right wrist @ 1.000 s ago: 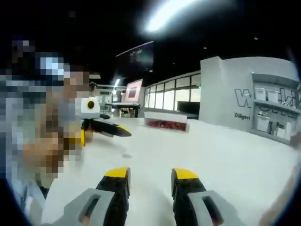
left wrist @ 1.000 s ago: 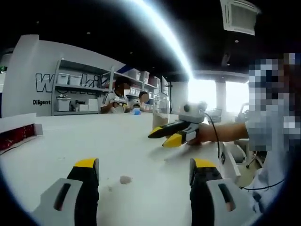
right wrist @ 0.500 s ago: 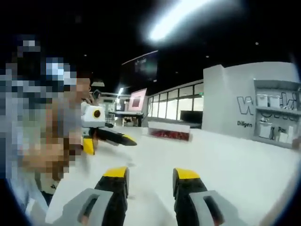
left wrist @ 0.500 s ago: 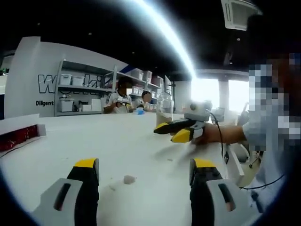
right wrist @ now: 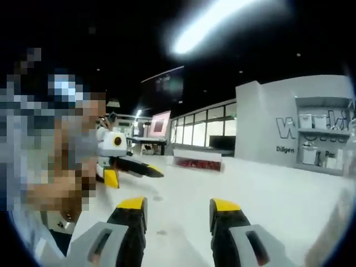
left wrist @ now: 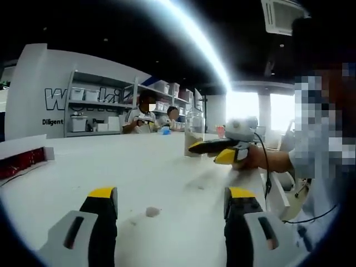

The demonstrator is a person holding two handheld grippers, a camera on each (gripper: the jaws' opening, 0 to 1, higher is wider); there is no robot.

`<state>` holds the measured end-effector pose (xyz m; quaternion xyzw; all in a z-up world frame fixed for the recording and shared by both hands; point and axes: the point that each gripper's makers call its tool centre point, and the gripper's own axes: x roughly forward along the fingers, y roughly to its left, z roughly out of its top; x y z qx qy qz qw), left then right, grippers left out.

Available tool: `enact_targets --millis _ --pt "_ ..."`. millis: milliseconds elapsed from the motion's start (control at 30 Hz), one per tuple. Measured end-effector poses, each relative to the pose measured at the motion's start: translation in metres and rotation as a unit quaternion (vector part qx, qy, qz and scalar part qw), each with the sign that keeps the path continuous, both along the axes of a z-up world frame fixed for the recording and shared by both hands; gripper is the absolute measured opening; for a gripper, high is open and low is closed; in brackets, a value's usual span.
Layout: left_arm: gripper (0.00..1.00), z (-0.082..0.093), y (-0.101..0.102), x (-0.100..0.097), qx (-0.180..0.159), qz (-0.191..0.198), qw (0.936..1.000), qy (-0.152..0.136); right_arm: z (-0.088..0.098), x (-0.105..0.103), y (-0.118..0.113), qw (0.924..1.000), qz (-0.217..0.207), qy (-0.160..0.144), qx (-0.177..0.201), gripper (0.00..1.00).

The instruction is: Tear open the coffee pouch, take out the coffee, and pour the coffee from the pouch into the cup

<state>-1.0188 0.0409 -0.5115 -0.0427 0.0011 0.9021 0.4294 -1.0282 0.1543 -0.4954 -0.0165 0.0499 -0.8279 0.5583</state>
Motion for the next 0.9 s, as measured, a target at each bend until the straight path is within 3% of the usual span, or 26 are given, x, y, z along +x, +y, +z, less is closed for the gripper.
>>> enact_targets --millis 500,900 --pt "0.79 0.001 0.002 0.002 0.001 -0.004 1.0000 0.003 -0.006 0.004 0.006 0.9997 -0.015 0.012 0.017 0.45" --pt "0.79 0.001 0.002 0.002 0.001 -0.007 1.0000 0.004 -0.015 -0.003 0.003 0.9992 -0.016 -0.025 0.026 0.45"
